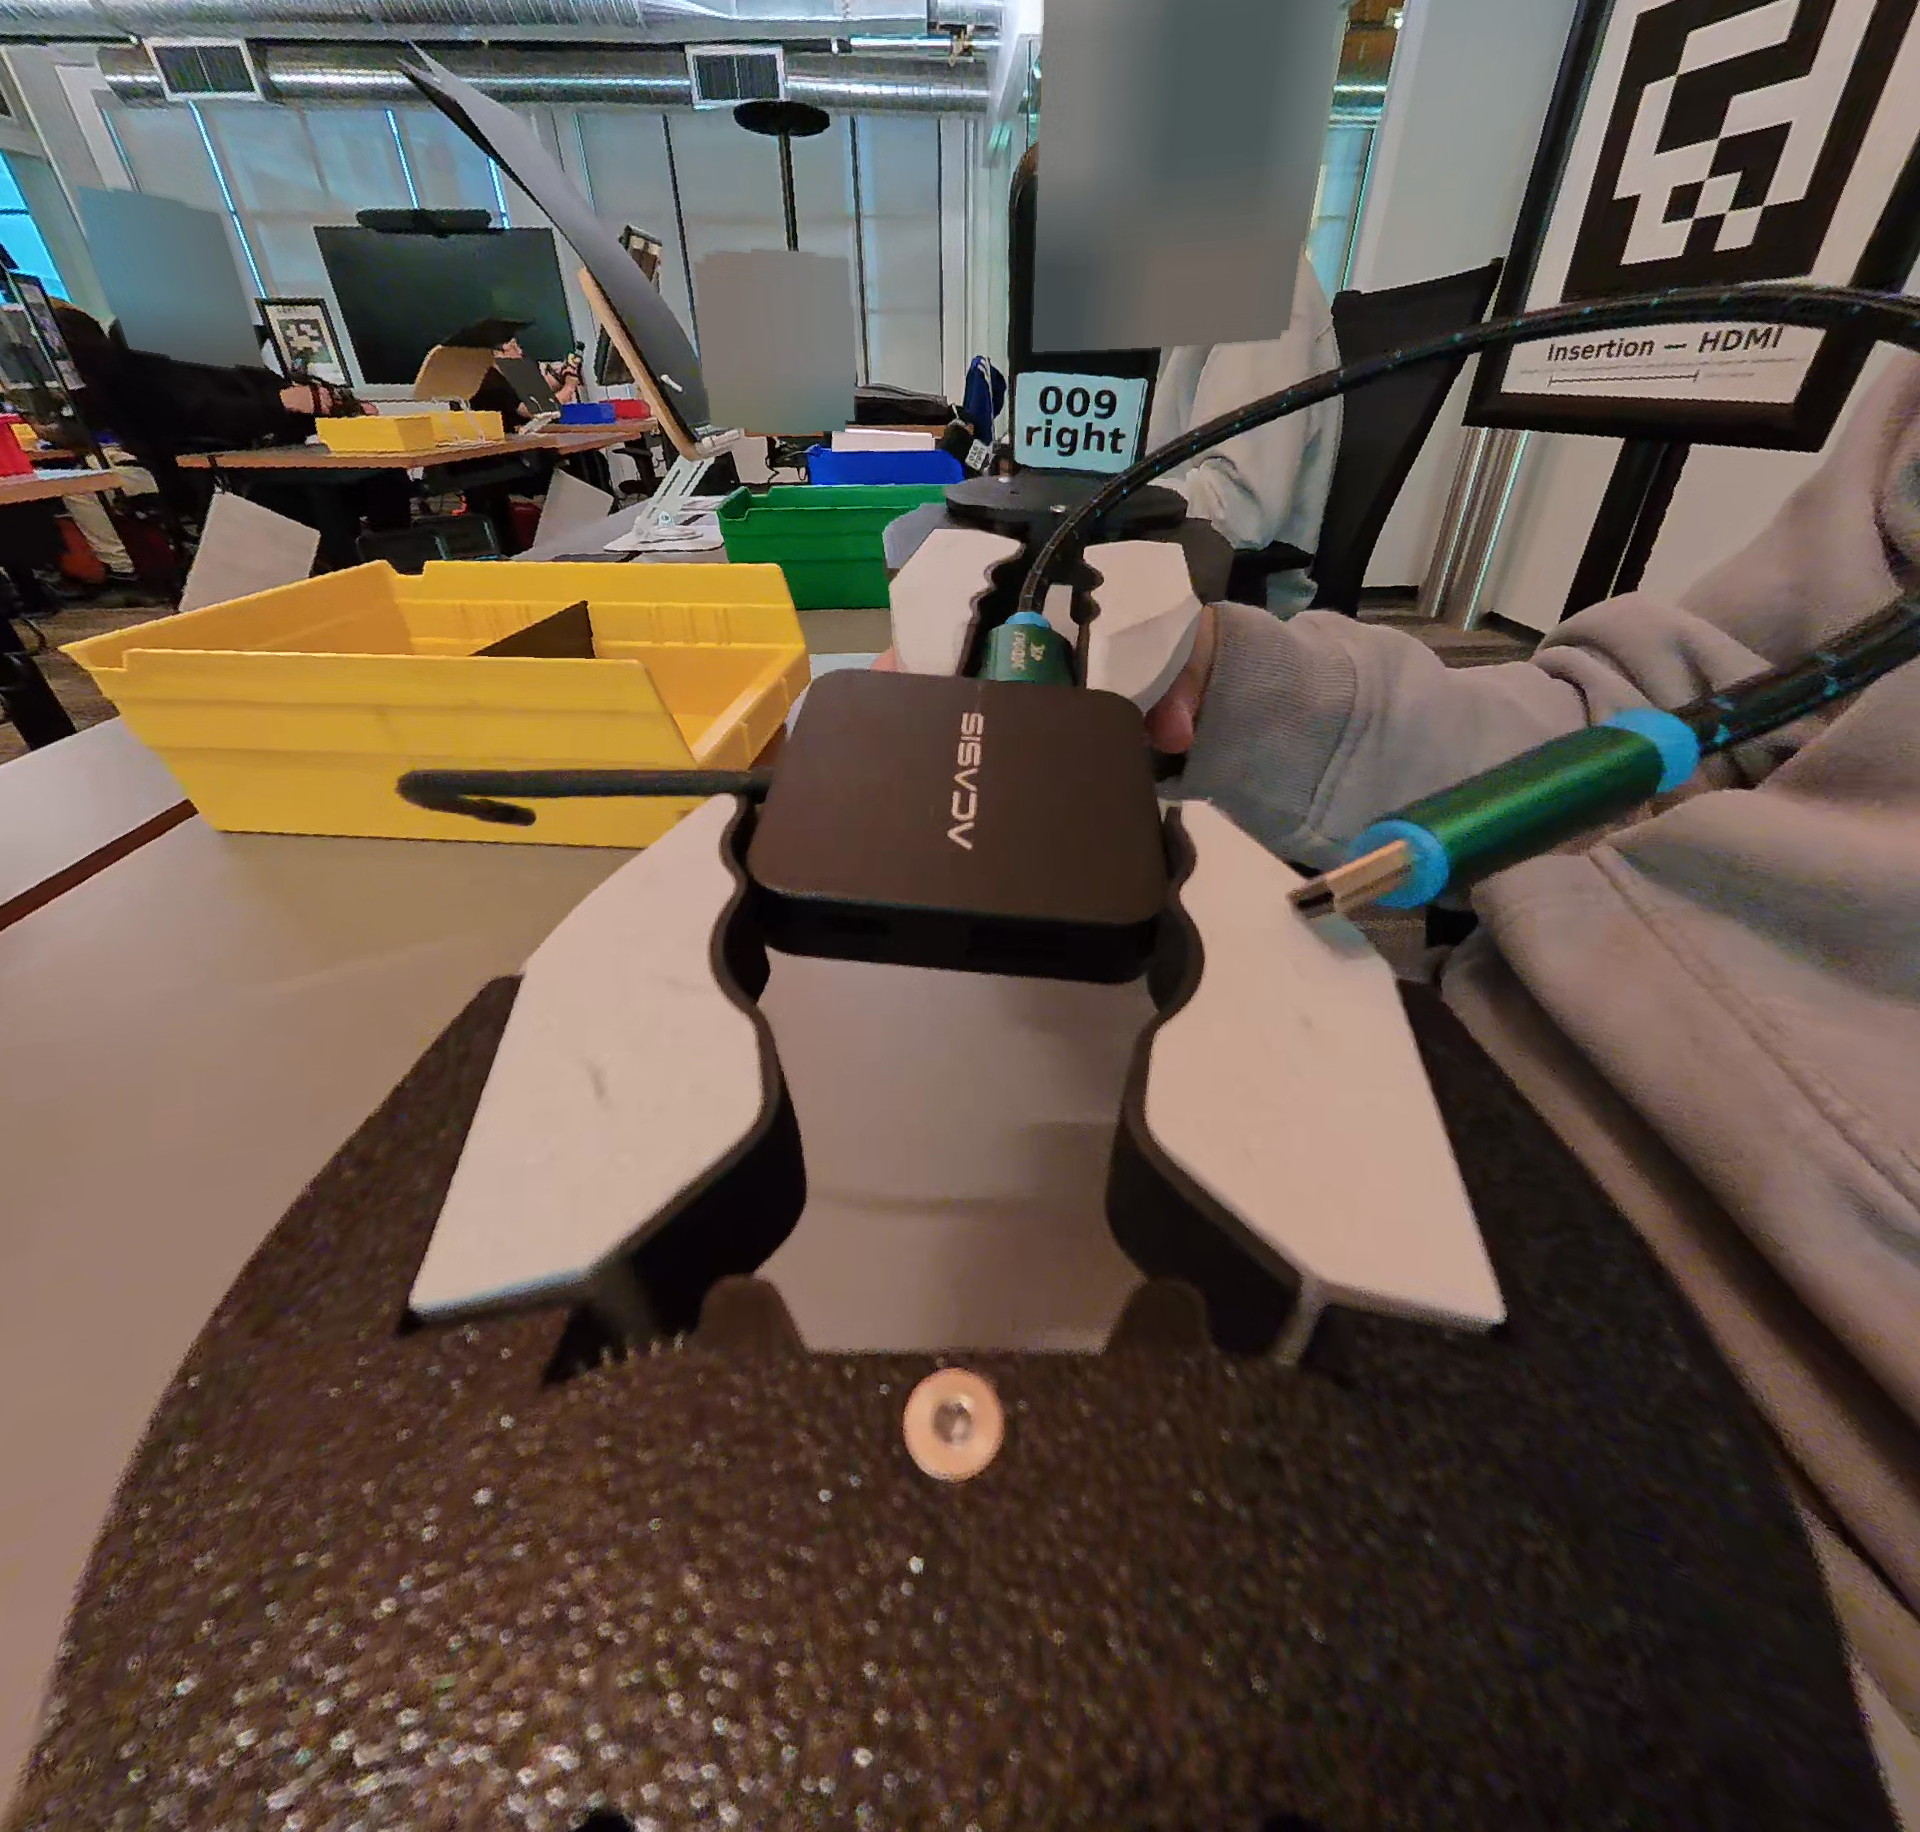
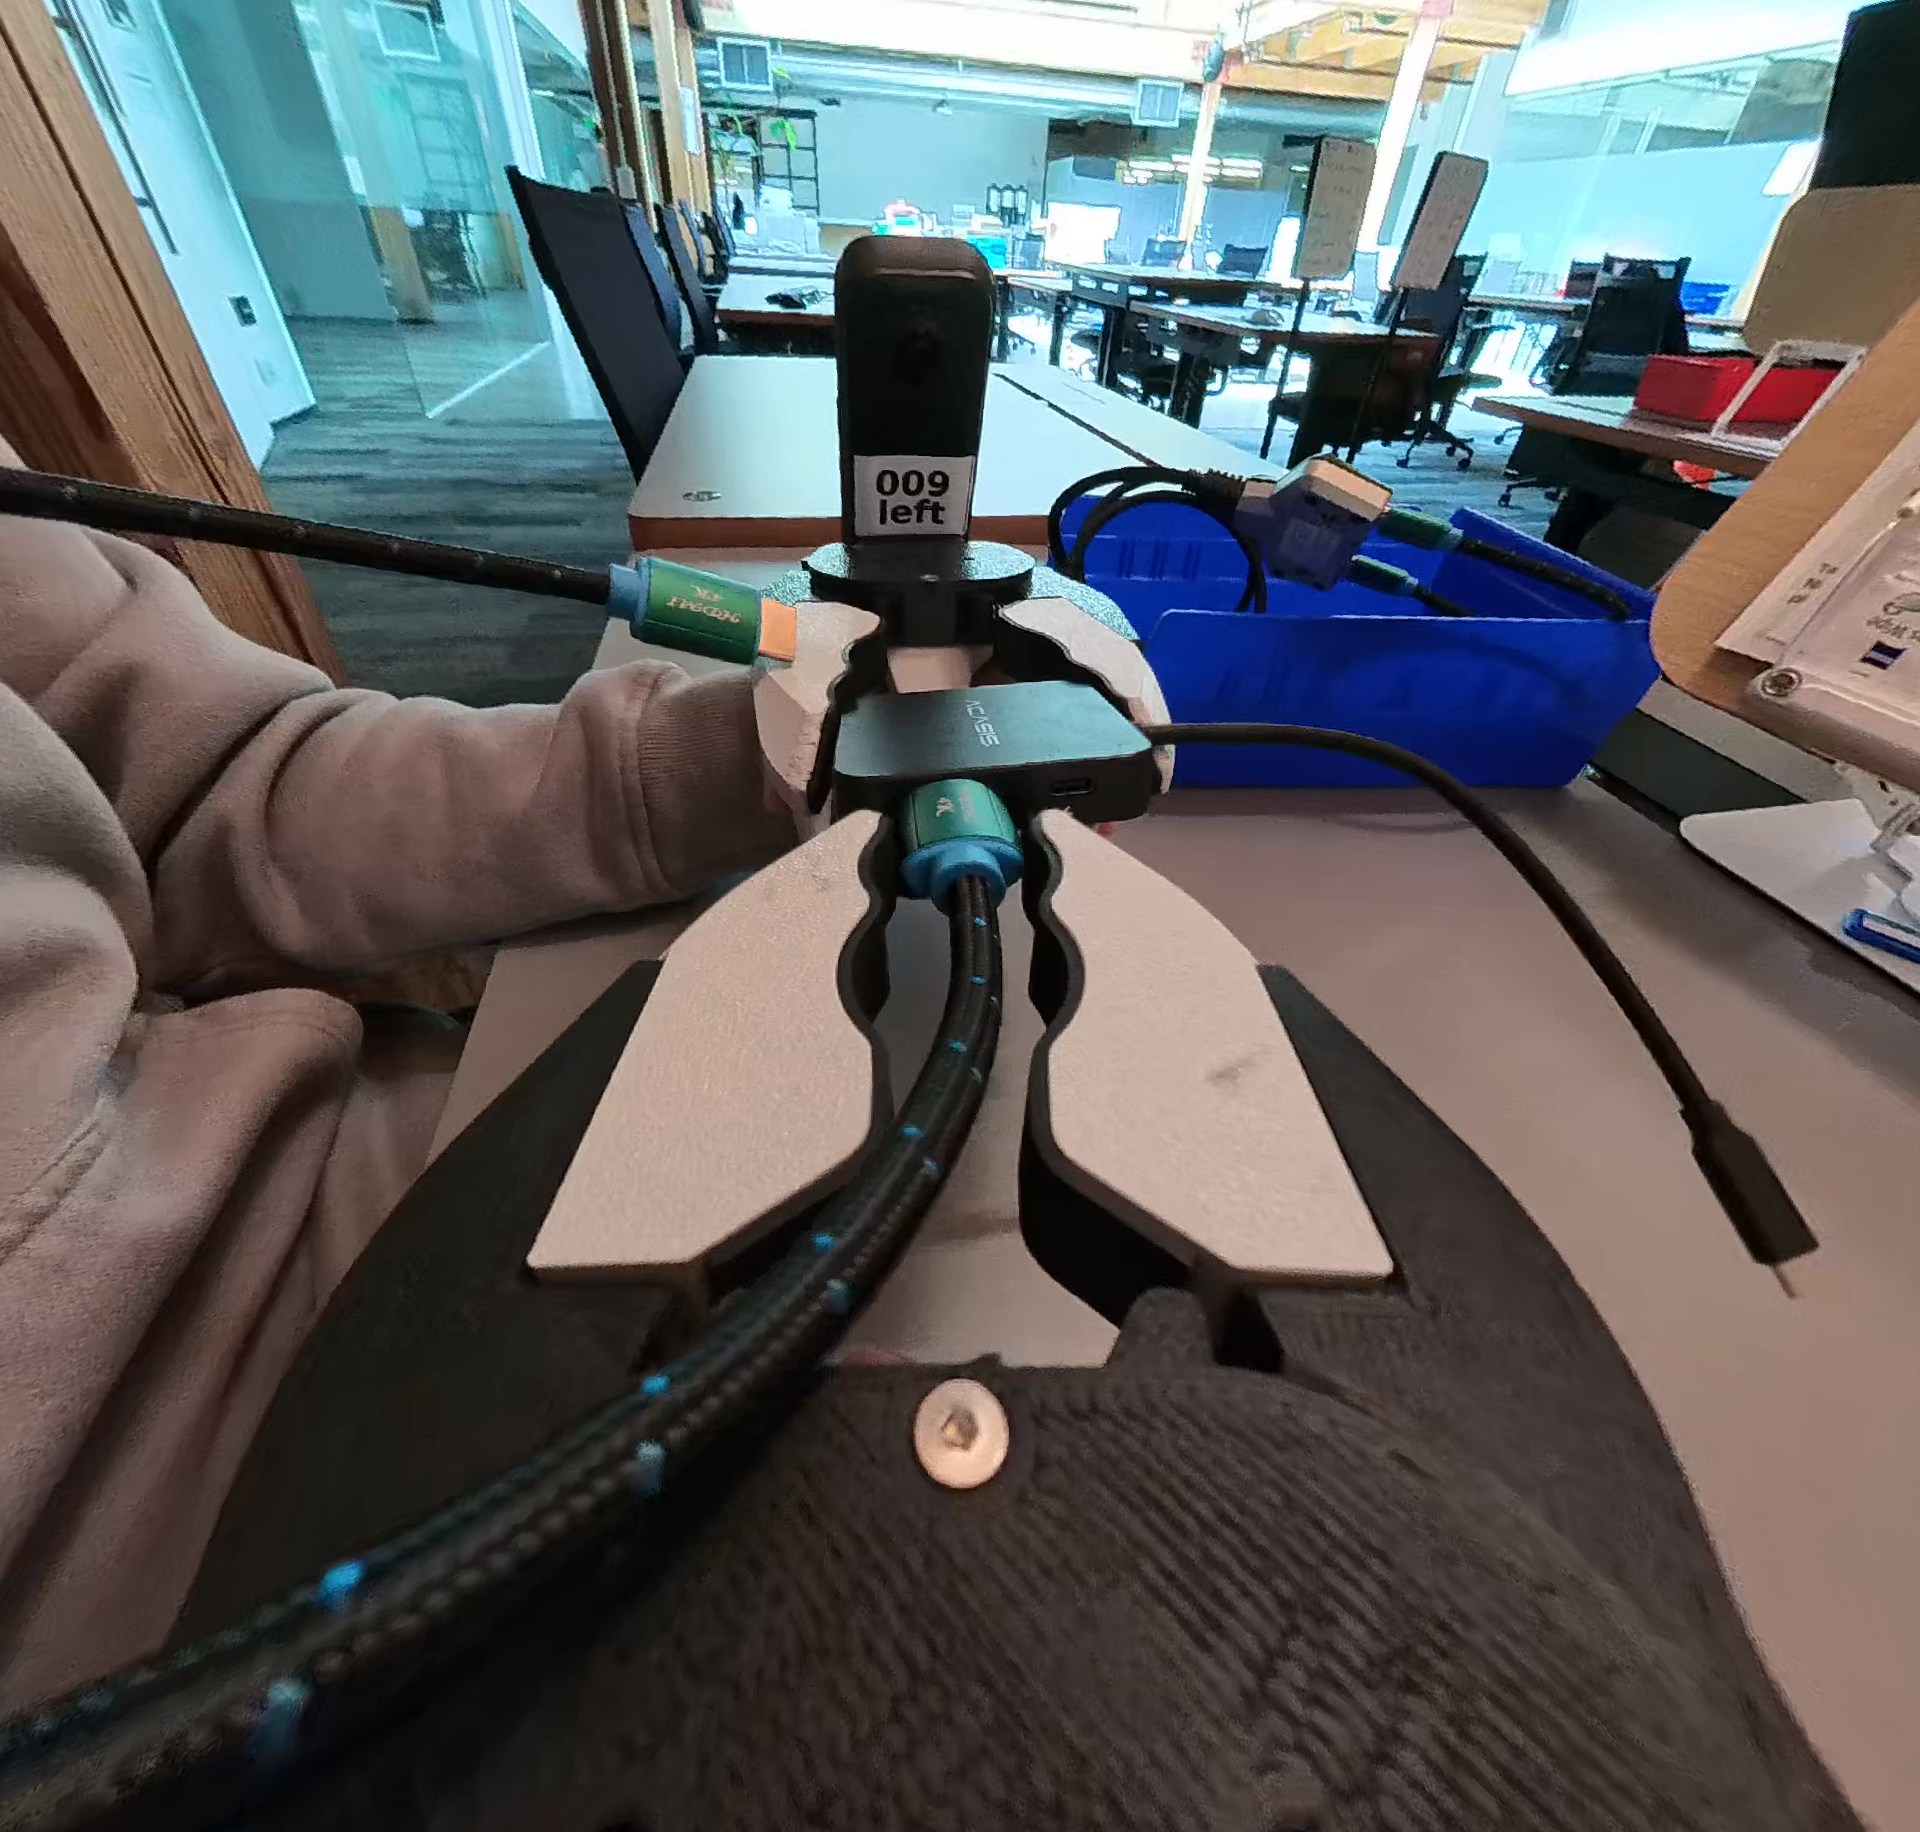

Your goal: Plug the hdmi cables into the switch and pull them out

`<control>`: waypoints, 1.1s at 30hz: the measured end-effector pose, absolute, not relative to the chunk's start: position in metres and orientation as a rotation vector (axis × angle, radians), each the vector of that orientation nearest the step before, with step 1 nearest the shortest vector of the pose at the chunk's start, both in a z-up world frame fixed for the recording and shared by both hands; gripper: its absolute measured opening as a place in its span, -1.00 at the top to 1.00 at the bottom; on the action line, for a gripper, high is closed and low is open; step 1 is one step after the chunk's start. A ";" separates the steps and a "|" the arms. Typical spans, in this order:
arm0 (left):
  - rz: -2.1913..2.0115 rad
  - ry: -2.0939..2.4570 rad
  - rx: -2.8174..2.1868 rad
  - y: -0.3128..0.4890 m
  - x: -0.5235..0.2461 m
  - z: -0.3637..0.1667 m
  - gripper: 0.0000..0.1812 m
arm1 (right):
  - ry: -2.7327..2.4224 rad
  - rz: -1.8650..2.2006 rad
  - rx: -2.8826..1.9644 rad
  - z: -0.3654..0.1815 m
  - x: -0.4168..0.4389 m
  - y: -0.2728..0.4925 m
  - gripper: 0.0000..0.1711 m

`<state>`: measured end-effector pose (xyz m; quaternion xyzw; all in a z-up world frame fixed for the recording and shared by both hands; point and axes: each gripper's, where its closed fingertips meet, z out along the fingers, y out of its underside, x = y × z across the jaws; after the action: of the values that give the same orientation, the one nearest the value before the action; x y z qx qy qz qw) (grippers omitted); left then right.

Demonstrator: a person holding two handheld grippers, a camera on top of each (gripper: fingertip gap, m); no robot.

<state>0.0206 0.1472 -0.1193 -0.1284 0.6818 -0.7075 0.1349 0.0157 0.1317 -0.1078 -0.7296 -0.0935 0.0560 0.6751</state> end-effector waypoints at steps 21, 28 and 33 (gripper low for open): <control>-2.055 1.939 -0.366 0.149 0.018 -0.110 0.20 | -0.154 0.186 -1.640 -0.102 0.014 0.131 0.75; -2.020 1.956 -0.346 0.147 0.017 -0.110 0.20 | -0.185 0.159 -1.684 -0.101 0.013 0.129 0.75; -2.005 1.954 -0.343 0.146 0.018 -0.109 0.20 | -0.183 0.160 -1.677 -0.100 0.014 0.127 0.75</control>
<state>0.0183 0.1457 -0.1092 -0.1202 0.6838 -0.7017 0.1598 0.0144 0.1268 -0.1003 -0.7417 -0.0811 0.0707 0.6620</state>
